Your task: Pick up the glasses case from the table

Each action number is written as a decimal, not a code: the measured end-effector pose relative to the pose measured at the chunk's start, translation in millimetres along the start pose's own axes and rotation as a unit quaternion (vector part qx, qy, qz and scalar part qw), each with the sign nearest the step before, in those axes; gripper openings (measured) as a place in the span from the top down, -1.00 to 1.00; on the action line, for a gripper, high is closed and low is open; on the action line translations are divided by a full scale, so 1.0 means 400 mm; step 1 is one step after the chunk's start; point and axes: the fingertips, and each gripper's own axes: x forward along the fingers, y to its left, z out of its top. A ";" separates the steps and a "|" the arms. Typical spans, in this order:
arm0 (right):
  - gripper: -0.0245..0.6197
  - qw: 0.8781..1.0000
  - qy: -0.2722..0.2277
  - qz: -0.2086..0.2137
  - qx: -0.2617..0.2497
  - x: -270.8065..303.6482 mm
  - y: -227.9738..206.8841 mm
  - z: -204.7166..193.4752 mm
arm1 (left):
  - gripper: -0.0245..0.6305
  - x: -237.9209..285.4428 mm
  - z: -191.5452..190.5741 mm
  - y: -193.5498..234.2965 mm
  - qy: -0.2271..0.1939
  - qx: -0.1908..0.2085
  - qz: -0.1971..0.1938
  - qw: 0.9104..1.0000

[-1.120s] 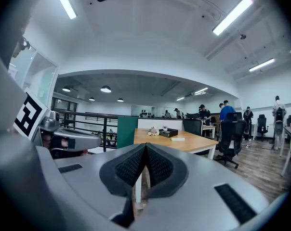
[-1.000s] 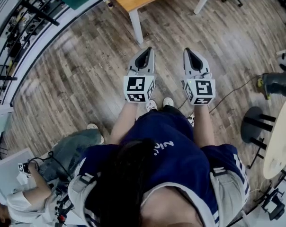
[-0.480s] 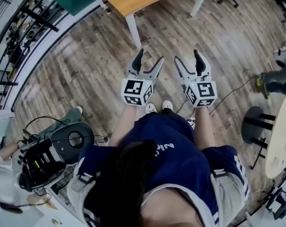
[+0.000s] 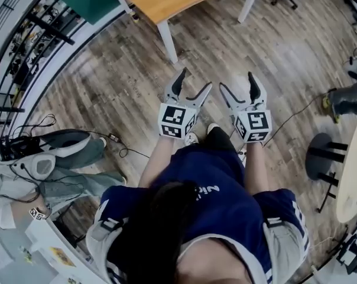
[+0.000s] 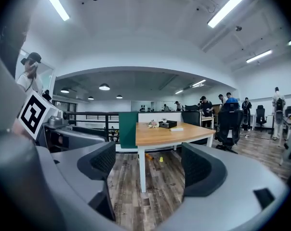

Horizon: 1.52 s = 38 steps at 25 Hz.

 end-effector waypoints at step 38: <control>-0.28 0.990 0.035 0.133 -0.037 0.580 -0.530 0.028 | -0.13 0.672 0.047 0.213 0.044 -0.023 0.105 0.993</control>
